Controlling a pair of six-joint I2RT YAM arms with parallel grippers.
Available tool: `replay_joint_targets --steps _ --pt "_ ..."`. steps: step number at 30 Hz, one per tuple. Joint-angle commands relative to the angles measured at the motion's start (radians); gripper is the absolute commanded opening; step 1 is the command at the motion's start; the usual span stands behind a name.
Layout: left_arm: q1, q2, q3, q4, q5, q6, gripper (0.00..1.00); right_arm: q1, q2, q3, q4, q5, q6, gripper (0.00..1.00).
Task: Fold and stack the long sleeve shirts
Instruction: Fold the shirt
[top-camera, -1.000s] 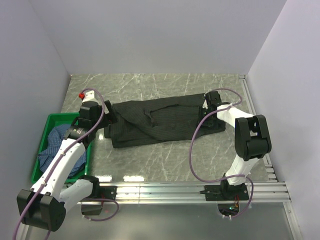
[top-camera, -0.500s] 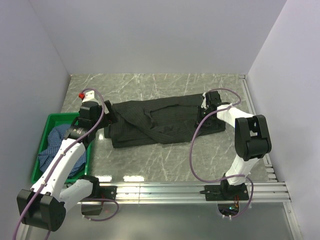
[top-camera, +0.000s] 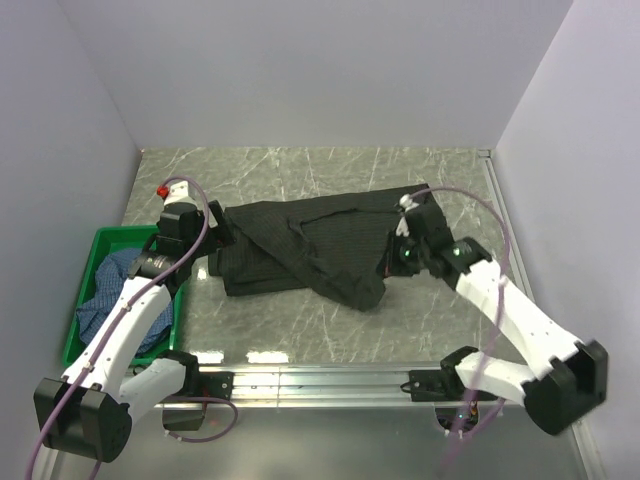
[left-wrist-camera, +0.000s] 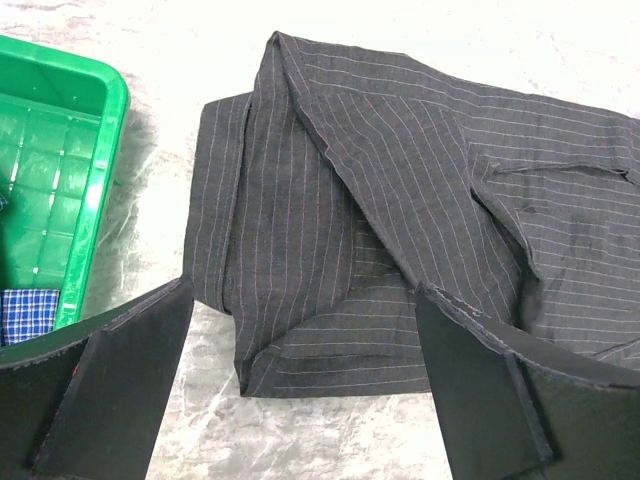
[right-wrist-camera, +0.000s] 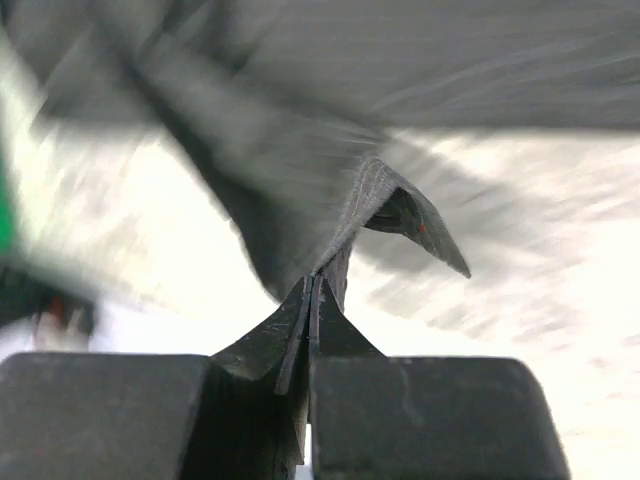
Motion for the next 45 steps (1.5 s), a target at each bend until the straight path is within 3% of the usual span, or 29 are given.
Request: replay_joint_targets --steps 1,4,8,11,17,24,29,31,37,42,45 --pt "0.001 -0.002 0.006 0.026 -0.024 -0.001 0.99 0.163 -0.122 -0.066 -0.105 0.044 0.118 0.0" --pt "0.004 -0.007 0.003 0.026 -0.032 -0.001 0.99 0.229 -0.241 -0.149 -0.066 0.069 0.322 0.0" --pt "0.004 -0.013 0.0 0.025 -0.041 -0.003 0.99 0.292 -0.384 -0.235 -0.019 0.072 0.448 0.0" --pt "0.004 -0.011 0.003 0.025 -0.043 -0.001 0.99 0.326 -0.458 -0.256 -0.031 0.05 0.459 0.0" --pt "0.004 -0.01 0.0 0.025 -0.041 -0.001 0.99 0.41 -0.439 -0.261 -0.089 -0.074 0.395 0.0" --pt "0.004 -0.015 -0.003 0.026 -0.049 -0.001 0.98 0.565 -0.338 -0.318 -0.134 -0.22 0.349 0.15" --pt "0.004 0.001 0.0 0.02 -0.055 -0.001 0.98 0.597 -0.265 -0.227 -0.284 -0.122 0.26 0.29" --pt "0.004 0.013 0.0 0.025 -0.049 -0.003 0.98 0.597 -0.251 -0.16 -0.286 -0.005 0.249 0.38" --pt "0.004 0.129 0.043 -0.004 0.06 -0.117 0.97 0.547 -0.063 0.003 -0.154 0.222 0.142 0.53" --pt "0.004 0.249 0.08 0.017 0.115 -0.219 0.93 0.363 0.103 0.101 0.065 0.1 -0.01 0.53" --pt "0.004 0.338 0.121 0.061 0.129 -0.279 0.9 0.323 0.243 0.206 0.176 0.072 -0.078 0.52"
